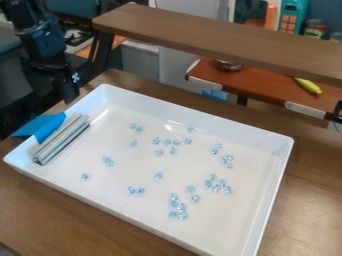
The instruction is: Sweep into pile
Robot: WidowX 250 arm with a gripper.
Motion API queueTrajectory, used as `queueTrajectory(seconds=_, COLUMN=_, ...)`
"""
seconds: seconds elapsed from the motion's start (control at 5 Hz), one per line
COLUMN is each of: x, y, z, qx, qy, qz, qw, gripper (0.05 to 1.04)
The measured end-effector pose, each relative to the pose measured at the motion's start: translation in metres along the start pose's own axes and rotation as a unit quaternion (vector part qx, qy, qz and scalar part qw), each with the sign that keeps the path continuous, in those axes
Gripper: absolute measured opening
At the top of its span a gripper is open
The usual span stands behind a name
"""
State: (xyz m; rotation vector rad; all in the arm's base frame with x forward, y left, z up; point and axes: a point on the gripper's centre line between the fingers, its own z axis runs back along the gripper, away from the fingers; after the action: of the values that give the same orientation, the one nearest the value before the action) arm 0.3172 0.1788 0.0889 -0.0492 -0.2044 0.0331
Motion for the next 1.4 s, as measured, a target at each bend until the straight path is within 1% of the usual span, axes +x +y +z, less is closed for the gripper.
queueTrajectory(seconds=0.2, x=-0.005, y=0.0, z=-0.013, qx=-0.008, qy=0.017, qz=0.005, qw=0.9998, gripper=1.001)
queueTrajectory(seconds=0.4, x=-0.003, y=0.001, z=-0.021, qx=0.019, qy=0.017, qz=0.005, qw=0.9997, gripper=1.001)
queueTrajectory(seconds=0.6, x=-0.003, y=0.0, z=-0.035, qx=0.039, qy=0.018, qz=0.004, qw=0.9991, gripper=1.001)
queueTrajectory(seconds=0.8, x=-0.002, y=0.002, z=-0.046, qx=0.061, qy=0.011, qz=0.006, qw=0.998, gripper=1.001)
queueTrajectory(seconds=1.0, x=-0.004, y=0.002, z=-0.066, qx=0.071, qy=0.029, qz=0.009, qw=0.997, gripper=1.001)
queueTrajectory(seconds=1.4, x=-0.004, y=0.006, z=-0.076, qx=0.077, qy=0.037, qz=0.009, qw=0.9963, gripper=1.001)
